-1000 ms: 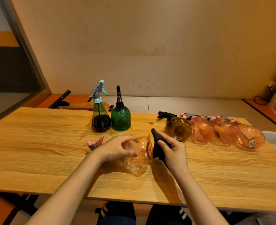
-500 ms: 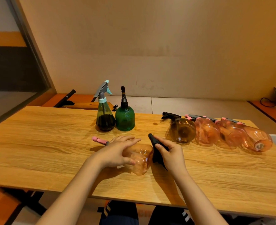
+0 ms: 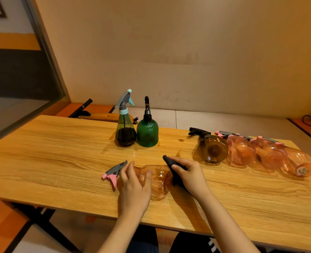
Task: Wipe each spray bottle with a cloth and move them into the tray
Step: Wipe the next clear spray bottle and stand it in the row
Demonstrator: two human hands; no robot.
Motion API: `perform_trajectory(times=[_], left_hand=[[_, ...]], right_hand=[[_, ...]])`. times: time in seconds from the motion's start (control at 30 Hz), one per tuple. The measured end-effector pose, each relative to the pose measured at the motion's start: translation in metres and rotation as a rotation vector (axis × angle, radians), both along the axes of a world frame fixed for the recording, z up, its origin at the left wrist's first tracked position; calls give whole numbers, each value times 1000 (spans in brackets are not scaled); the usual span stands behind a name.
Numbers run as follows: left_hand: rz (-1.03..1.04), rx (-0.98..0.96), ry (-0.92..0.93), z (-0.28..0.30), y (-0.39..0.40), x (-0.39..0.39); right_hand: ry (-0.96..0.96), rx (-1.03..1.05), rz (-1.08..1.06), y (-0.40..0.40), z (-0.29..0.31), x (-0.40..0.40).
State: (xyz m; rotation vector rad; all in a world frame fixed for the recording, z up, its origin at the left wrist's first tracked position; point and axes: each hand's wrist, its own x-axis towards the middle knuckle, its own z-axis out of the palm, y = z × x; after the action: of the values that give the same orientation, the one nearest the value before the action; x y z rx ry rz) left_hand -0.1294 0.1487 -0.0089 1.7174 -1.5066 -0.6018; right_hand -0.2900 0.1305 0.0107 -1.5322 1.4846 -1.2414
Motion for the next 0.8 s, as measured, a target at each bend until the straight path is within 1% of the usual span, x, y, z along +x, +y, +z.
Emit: perform_trajectory(times=[0.07,0.13,0.23,0.33,0.4,0.47,0.6,0.7,0.8], left_hand=[[26,32,114,5,0,-4],[66,52,281,6,-1,-7],[127,38,403,-1,-4,-6],[58,11,623,-1,-1,-7],[-20,32,790,1,-1,-9],[-63,69,906,-2,-7,-8],[-167,202,979,-4,-15,-7],[-257,196,906,-3,-16,-6],[-340,187,894,-3,-20,-5]], right_hand=[[-18,4,6,1,-2,1],[-43,12,10,4,-4,2],[-83,-3,9,8,-4,3],[-134,-35,-2,11,-3,3],[-154,-46,-7,13,-3,2],[-160,-48,-6,15,-4,2],[-155,-65,3,20,-10,4],[-119,-112,2,21,-14,6],[-65,-196,-36,19,-11,4]])
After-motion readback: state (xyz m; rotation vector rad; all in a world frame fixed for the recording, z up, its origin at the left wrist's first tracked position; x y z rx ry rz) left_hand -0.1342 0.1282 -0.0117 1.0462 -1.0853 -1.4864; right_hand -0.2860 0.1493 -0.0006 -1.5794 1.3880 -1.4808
